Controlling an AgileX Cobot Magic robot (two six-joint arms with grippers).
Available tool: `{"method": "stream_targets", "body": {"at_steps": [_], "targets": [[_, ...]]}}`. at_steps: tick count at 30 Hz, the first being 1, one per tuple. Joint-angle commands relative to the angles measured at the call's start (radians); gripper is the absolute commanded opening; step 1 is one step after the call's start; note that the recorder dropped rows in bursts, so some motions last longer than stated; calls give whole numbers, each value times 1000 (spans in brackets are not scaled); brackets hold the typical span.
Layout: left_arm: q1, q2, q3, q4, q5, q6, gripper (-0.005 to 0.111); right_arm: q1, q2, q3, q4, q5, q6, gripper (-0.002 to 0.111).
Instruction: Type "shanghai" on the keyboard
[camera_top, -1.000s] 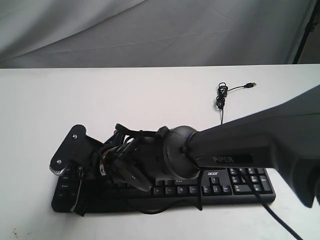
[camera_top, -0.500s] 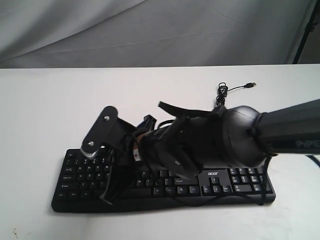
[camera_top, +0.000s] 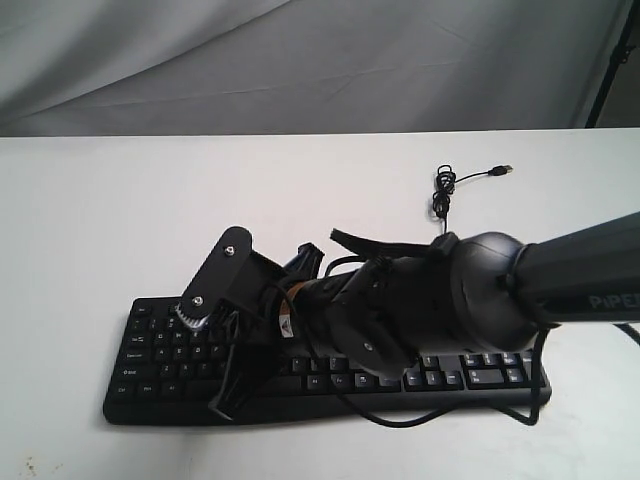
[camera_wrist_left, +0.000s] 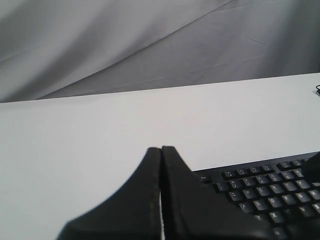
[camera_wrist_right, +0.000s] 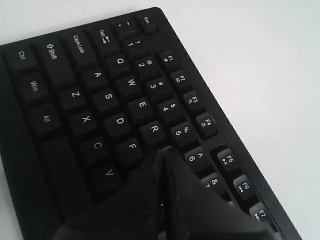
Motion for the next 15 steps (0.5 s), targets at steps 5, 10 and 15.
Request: {"method": "stream_targets", "body": {"at_steps": [5,10,15], "targets": [[-4,-3,4,0,-3,-3,0,-27,11,22,8,-4,-3,0],[-4,-3,4,0,-3,-3,0,-22,11,29,8,-16,1,0],[-4,-3,4,0,-3,-3,0,-22,17,29,8,-18,1,0]]}}
